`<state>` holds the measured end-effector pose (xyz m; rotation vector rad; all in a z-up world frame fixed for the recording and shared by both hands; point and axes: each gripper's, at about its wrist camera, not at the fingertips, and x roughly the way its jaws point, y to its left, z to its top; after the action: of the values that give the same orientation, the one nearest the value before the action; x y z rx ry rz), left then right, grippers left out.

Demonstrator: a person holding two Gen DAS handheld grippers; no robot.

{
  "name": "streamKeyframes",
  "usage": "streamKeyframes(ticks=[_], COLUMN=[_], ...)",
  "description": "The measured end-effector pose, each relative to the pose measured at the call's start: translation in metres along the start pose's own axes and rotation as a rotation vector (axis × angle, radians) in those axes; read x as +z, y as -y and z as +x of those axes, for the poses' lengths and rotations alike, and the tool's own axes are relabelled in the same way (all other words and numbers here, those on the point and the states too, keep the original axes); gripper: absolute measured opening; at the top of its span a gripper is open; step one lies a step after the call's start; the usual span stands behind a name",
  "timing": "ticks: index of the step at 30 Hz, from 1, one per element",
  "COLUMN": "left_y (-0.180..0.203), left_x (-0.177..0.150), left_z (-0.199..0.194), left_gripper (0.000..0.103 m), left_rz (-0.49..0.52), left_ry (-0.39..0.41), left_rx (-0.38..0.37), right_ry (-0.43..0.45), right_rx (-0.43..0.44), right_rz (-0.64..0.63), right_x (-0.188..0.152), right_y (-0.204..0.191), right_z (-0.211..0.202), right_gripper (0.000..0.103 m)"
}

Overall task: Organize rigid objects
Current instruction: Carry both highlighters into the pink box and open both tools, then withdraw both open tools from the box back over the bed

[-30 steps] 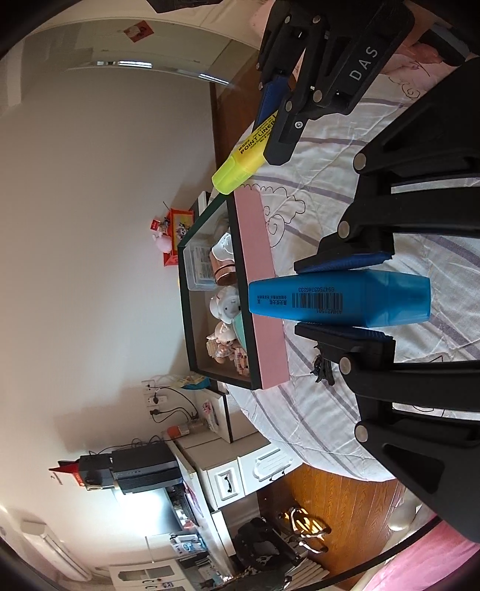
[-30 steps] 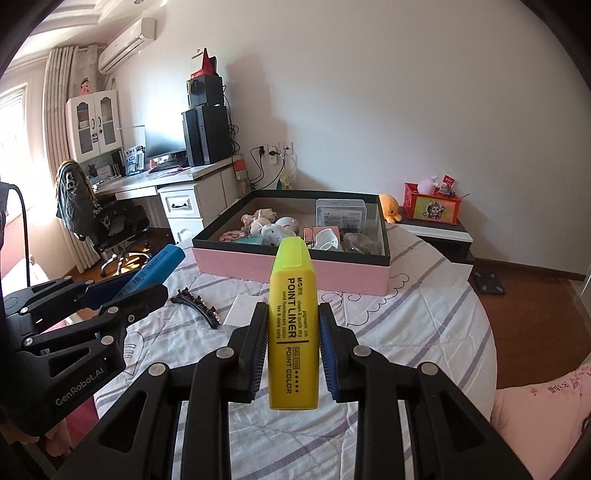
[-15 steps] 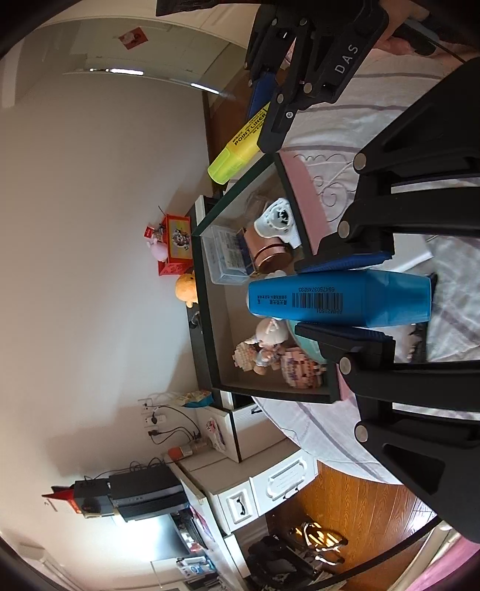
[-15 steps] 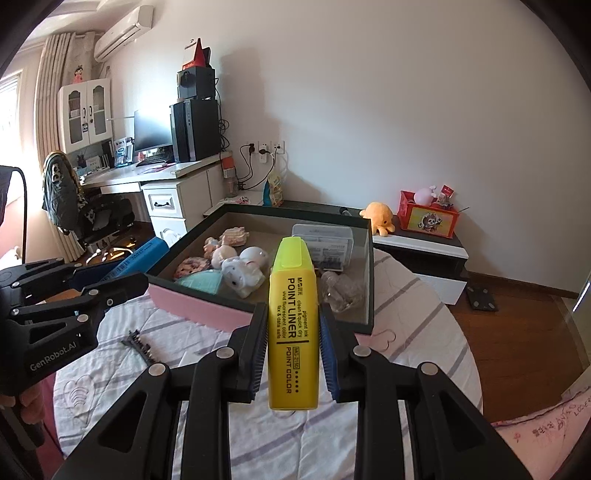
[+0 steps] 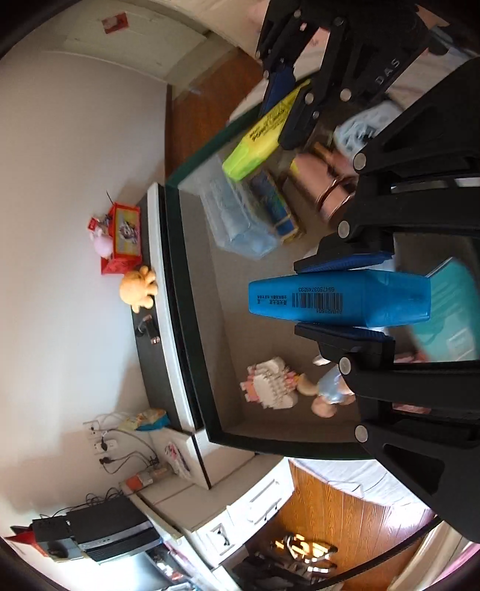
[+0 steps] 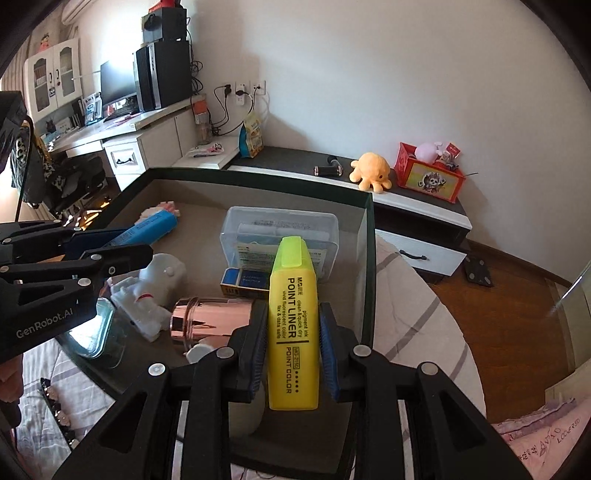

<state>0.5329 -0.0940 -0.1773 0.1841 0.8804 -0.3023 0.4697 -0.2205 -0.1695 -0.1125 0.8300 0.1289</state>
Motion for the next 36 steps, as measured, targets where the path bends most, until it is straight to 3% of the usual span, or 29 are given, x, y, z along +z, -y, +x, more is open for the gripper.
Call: streamKeyframes(ticks=[6, 7, 9, 10, 11, 13, 14, 16, 21, 24, 26, 36], left_y=[0.000, 0.000, 0.001, -0.002, -0.001, -0.002, -0.002, -0.004, -0.002, 0.001, 0.001, 0.016], left_x=[0.010, 0.009, 0.009, 0.008, 0.005, -0.001, -0.005, -0.012, -0.044, -0.069, -0.086, -0.171], left_z=[0.017, 0.019, 0.018, 0.015, 0.009, -0.005, -0.014, -0.034, -0.097, -0.142, -0.169, -0.271], left_gripper=[0.027, 0.031, 0.049, 0.063, 0.069, 0.073, 0.078, 0.081, 0.093, 0.099, 0.103, 0.103], left_rz=[-0.016, -0.019, -0.022, -0.026, -0.033, -0.029, -0.027, -0.030, -0.055, -0.075, -0.076, -0.108], left_ry=[-0.001, 0.000, 0.006, 0.019, 0.034, 0.065, 0.078, 0.113, 0.214, 0.282, 0.322, 0.442], left_rx=[0.047, 0.055, 0.043, 0.036, 0.039, 0.032, 0.029, 0.040, 0.067, 0.047, 0.080, 0.128], right_ry=[-0.019, -0.010, -0.001, 0.007, 0.015, 0.044, 0.066, 0.116, 0.185, 0.235, 0.269, 0.389], right_rx=[0.012, 0.011, 0.016, 0.015, 0.009, 0.007, 0.000, -0.005, 0.019, 0.001, 0.020, 0.054], right_rz=[0.026, 0.033, 0.046, 0.054, 0.060, 0.053, 0.053, 0.067, 0.056, 0.034, 0.042, 0.067], right_x=[0.002, 0.003, 0.002, 0.002, 0.000, -0.002, -0.003, -0.007, -0.022, -0.034, -0.044, -0.107], right_y=[0.007, 0.008, 0.008, 0.008, 0.008, 0.005, 0.003, 0.002, -0.013, -0.026, -0.030, -0.069], right_z=[0.018, 0.018, 0.015, 0.012, 0.007, -0.007, -0.016, -0.039, -0.096, -0.132, -0.154, -0.250], right_gripper=[0.027, 0.027, 0.028, 0.034, 0.049, 0.057, 0.070, 0.084, 0.084, 0.084, 0.084, 0.087])
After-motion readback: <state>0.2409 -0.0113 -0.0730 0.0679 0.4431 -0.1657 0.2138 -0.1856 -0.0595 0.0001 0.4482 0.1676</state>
